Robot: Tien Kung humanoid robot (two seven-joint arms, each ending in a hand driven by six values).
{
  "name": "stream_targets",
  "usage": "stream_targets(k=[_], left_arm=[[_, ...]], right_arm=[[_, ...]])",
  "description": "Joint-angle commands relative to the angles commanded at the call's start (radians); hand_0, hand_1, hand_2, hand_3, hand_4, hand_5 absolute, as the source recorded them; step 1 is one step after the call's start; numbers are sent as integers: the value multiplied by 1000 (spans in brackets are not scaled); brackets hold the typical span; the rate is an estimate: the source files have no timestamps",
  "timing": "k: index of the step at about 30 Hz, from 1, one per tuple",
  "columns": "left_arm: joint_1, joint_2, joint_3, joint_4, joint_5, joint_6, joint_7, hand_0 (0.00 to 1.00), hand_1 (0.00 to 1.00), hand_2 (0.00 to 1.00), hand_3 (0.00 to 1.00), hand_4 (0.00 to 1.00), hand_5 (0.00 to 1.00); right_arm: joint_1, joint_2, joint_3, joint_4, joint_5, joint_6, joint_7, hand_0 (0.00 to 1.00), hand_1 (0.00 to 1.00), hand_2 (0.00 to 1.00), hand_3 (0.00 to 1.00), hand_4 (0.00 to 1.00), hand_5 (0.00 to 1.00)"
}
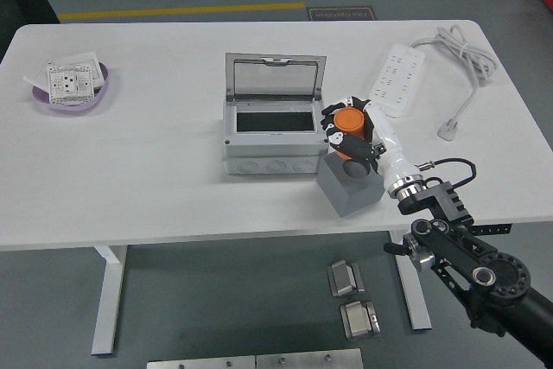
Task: Pick up the cylinder from the cube,place it in the box,flap close box
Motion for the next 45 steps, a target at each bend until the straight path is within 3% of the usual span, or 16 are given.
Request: stream_targets(k=[2,3,8,9,16,29,45], left_arm=[[-1,2,3,0,-2,0,0,752,771,789,908,762,256],[-1,2,4,0,-4,0,0,751,769,787,908,759,254],[-1,5,17,1,-15,0,1,751,769,787,908,759,254],[-1,6,19,1,-16,0,1,749,767,786,906,757,252],[-9,13,23,1,-16,-1,2,748,767,785,906,756,252],[-11,14,30,2,-25,-2,5,748,766,784,905,756,252],[-23,17,40,1,-24,-1,4,748,765,784,905,755,252]], right_arm=[[27,1,-17,-6,-23,-5,-14,543,405,309,235,62,2],[41,3,-26,-11,-34,-6,-22,95,201,283,216,2,2],[128,29,-93,-62,-100,-10,-65,95,201,283,216,2,2],[146,36,-106,-76,-111,-9,-72,2,109,228,181,2,2],[279,73,-194,-172,-176,5,-112,2,98,210,170,2,2],[460,127,-374,-341,-218,20,-141,2,97,207,170,2,2],[632,214,-663,-581,-123,41,-153,2,100,226,188,2,2]])
